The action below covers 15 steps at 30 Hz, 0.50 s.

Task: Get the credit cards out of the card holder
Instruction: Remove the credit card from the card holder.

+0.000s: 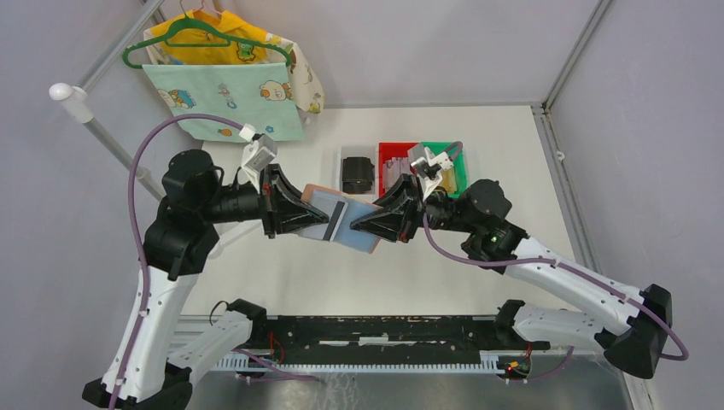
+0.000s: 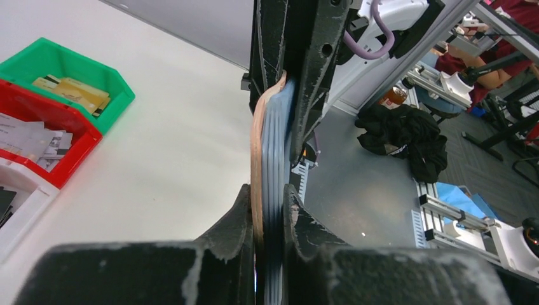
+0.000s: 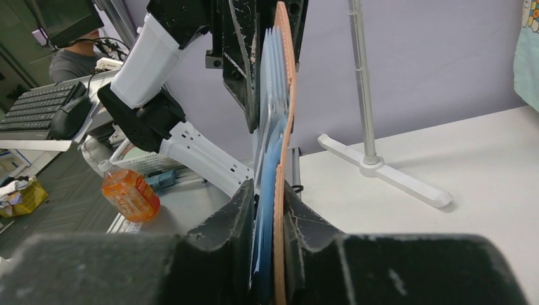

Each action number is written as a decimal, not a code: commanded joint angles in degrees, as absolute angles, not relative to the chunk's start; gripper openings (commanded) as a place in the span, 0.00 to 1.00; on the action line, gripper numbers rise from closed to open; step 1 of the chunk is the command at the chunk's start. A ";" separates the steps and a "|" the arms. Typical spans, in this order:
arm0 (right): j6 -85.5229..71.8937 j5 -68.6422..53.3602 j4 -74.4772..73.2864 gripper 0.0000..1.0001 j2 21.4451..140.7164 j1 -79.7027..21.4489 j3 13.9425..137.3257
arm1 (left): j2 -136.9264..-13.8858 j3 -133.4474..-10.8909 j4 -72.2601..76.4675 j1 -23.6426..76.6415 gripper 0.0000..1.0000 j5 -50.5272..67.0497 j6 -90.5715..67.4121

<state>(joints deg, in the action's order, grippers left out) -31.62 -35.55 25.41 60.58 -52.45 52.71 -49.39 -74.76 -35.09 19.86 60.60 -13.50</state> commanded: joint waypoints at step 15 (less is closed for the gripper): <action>-31.16 -18.09 18.43 0.66 49.22 -45.39 60.64 | -52.29 -72.60 -37.41 19.72 0.02 45.00 -15.03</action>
<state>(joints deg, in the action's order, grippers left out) -30.04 -22.83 17.30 52.69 -45.71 56.75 -51.27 -71.81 -36.32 19.84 51.96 -16.12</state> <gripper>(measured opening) 0.651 0.177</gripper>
